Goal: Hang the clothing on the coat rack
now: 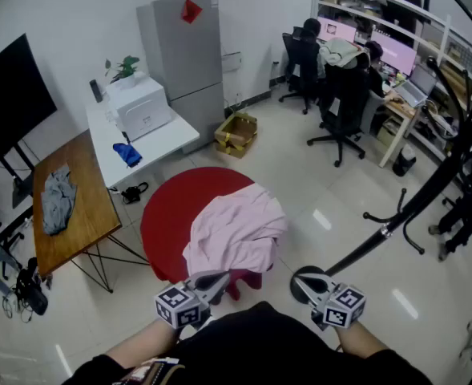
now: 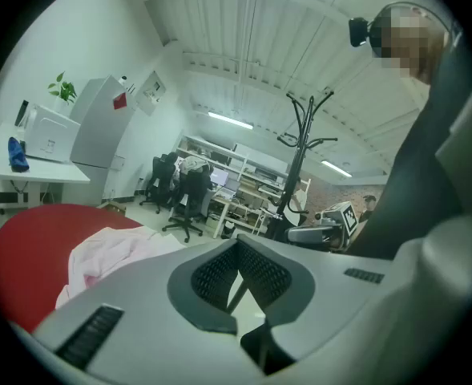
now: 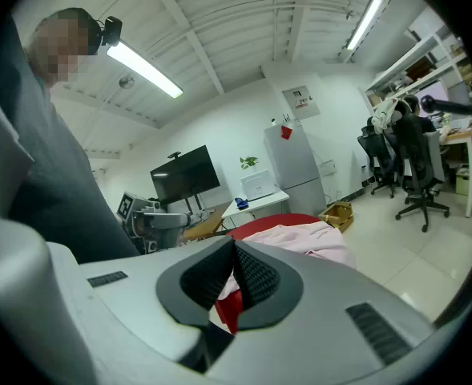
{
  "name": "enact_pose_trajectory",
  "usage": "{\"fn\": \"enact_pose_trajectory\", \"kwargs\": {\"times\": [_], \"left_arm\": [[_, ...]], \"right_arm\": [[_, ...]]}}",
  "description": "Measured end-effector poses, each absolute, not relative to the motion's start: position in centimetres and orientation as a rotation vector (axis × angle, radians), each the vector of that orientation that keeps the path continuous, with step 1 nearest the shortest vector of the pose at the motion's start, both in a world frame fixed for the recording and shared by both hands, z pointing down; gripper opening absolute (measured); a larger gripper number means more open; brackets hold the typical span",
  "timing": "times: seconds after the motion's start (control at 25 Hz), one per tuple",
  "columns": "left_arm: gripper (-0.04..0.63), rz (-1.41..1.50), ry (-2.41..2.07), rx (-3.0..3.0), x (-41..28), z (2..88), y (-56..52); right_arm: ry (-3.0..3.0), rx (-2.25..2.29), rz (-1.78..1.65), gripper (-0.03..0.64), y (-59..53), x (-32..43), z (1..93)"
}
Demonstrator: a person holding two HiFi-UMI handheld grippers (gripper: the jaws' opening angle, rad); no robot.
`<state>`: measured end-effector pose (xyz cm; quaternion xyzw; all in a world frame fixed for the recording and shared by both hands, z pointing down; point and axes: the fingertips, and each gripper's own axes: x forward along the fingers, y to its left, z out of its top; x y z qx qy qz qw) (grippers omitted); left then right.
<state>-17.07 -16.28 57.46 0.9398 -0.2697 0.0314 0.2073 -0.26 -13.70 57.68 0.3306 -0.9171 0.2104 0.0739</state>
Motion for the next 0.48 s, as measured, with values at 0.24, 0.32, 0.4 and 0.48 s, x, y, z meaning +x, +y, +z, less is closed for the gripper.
{"fn": "enact_pose_trajectory", "kwargs": {"times": [0.24, 0.32, 0.4, 0.48], "left_arm": [[0.005, 0.172, -0.793, 2.654, -18.7, 58.8, -18.1], [0.005, 0.243, -0.821, 2.678, -19.4, 59.3, -18.5], [0.005, 0.329, -0.857, 2.692, -20.4, 59.7, -19.0], [0.005, 0.410, -0.900, 2.695, -21.4, 60.2, -19.6]], "right_arm": [[-2.746, 0.945, 0.621, 0.000, -15.4, -2.2, 58.7], [-2.737, 0.909, 0.617, 0.000, -15.9, -3.1, 59.3], [-2.723, 0.863, 0.608, 0.000, -16.4, -4.4, 59.8], [-2.715, 0.799, 0.606, 0.000, -16.7, -5.9, 60.9]]}}
